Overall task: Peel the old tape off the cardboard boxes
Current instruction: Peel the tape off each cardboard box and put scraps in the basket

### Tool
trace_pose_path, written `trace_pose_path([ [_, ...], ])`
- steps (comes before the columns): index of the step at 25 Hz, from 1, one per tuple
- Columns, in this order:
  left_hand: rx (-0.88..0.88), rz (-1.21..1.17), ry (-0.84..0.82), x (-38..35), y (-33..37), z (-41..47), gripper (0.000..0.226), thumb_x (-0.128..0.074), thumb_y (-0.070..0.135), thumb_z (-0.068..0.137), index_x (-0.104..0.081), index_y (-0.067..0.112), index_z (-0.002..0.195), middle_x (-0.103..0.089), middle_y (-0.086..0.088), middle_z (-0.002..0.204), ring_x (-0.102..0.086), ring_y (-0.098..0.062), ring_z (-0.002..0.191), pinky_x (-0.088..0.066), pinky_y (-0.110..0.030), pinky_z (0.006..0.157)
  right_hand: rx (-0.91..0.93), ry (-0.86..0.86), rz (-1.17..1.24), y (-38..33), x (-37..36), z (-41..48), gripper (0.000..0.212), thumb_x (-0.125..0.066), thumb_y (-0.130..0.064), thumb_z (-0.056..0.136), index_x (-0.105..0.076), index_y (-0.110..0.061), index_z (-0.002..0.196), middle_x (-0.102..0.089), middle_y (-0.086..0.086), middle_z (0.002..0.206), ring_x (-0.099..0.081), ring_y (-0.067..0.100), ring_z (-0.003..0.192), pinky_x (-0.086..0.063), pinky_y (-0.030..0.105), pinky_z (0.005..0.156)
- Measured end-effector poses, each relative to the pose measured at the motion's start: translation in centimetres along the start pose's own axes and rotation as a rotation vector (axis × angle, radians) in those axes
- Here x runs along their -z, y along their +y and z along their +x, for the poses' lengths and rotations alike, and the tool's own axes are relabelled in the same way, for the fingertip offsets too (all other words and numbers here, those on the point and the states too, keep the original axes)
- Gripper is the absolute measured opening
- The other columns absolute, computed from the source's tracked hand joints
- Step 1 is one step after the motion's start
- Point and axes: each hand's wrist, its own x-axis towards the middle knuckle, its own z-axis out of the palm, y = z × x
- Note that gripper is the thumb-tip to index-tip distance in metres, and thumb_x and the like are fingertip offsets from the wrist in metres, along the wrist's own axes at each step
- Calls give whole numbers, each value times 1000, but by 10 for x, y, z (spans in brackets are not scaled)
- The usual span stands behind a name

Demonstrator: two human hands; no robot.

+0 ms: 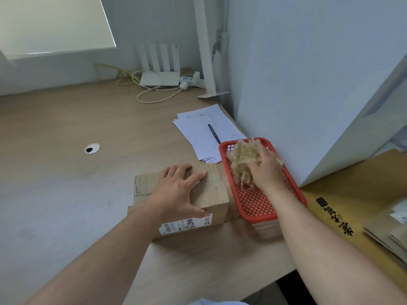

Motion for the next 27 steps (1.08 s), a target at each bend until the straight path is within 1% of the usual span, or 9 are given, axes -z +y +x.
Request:
trace_pose_path([
  [2,5,-5,6,0,-3,-5,107,-45,90,47,-23,47,142,-25,-1,144,-18,-21,133,-7,-36,113,-16,117,109,-7,10,-12,55,-53,-22,92,-36,-18,144,-36,11,143,-46,29,125,-41,47,104],
  [5,46,-17,9,3,-17,-22,108,-46,90,47,-22,47,143,-24,-1,145,-15,-20,133,-6,-36,113,96,240,151,-36,9,-33,33,-52,-20,93,-57,-12,125,-49,10,129,-54,25,111,-49,46,93],
  [8,104,-21,9,11,-38,-51,109,-45,91,48,-21,46,144,-24,0,147,-14,-19,135,-5,-35,114,141,-6,263,-84,-23,-62,33,-54,-26,94,-59,-13,124,-56,7,122,-54,17,107,-44,40,97],
  [10,138,-21,3,17,-53,-73,110,-43,92,49,-20,46,146,-23,-1,148,-13,-19,136,-5,-35,114,113,-226,303,-117,-53,-84,49,-51,-35,95,-44,-15,139,-45,7,137,-47,16,120,-37,36,105],
  [13,206,-13,-2,23,-76,-109,113,-37,96,51,-16,44,148,-20,-2,152,-8,-17,137,-2,-35,115,98,-419,365,-158,-89,-113,65,-45,-45,96,-23,-16,150,-26,8,152,-27,19,140,-24,35,115],
  [16,239,-13,-36,28,-101,-144,110,-23,99,56,-13,41,150,-13,-3,157,-3,-17,144,3,-39,118,162,-519,368,-194,-116,-137,64,-43,-43,97,-20,-15,150,-20,7,156,-17,16,144,-14,29,117],
  [21,407,-31,-87,37,-154,-210,101,0,93,62,-9,43,149,-2,0,161,3,-16,147,7,-42,117,204,-573,394,-220,-141,-161,55,-41,-39,99,-27,-20,149,-29,-1,153,-23,9,141,-15,19,110],
  [24,596,-188,-30,36,-181,-253,99,-18,89,63,-15,40,149,-5,-1,160,-4,-19,146,-3,-40,118,155,-555,417,-222,-145,-164,55,-41,-42,98,-28,-25,148,-30,-5,153,-24,6,140,-16,18,108],
  [27,699,-658,132,29,-179,-269,97,-60,67,76,-10,33,152,-16,3,157,-19,-15,142,-20,-33,115,133,-546,417,-224,-146,-168,60,-51,-33,96,-24,-25,149,-28,-7,153,-24,2,138,-16,17,107],
])
